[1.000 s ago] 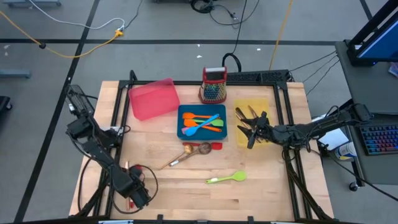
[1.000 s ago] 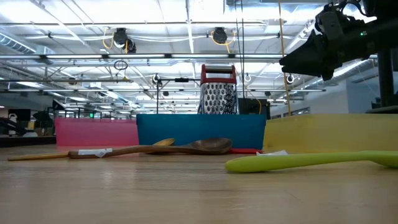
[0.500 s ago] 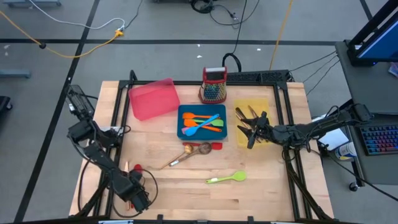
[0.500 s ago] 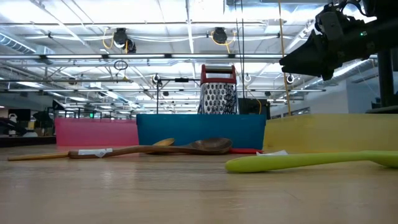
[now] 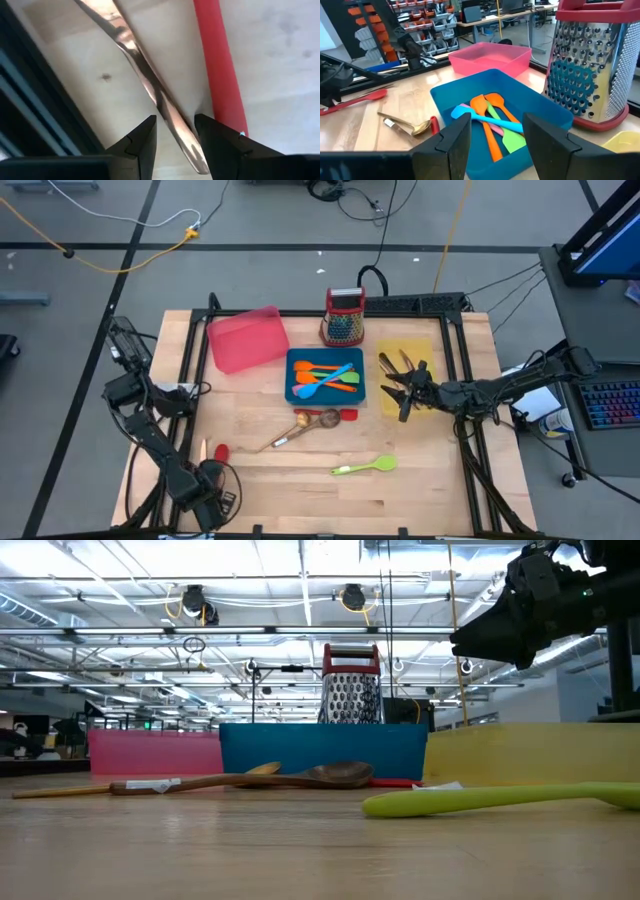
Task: Pick & Place Kitchen Items
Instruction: Put the gold table knife into the yellow bin
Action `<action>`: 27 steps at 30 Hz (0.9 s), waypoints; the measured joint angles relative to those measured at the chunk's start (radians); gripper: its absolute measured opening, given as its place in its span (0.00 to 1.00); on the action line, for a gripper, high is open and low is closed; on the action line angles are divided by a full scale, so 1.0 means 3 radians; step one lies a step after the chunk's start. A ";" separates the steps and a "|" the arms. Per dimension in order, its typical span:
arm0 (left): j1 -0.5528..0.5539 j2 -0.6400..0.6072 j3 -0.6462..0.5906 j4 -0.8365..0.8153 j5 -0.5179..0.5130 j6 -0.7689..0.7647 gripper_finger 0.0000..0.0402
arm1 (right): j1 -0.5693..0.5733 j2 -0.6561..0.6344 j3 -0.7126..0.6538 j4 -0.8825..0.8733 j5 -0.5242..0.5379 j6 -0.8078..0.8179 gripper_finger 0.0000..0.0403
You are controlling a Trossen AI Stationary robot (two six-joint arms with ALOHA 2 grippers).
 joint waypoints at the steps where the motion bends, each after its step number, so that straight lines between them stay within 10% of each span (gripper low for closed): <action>1: -0.0017 0.0000 0.0001 0.0019 -0.0051 -0.0030 0.38 | 0.0000 0.0000 0.0000 0.0001 0.0004 -0.0001 0.42; 14: -0.0134 0.0003 0.0004 0.0075 -0.0395 -0.0119 0.12 | 0.0000 0.0000 0.0000 0.0003 0.0007 0.0000 0.42; 27: 0.0052 0.0003 0.0008 -0.0230 -0.0371 -0.0096 0.11 | 0.0000 0.0000 0.0000 0.0100 0.0007 0.0001 0.42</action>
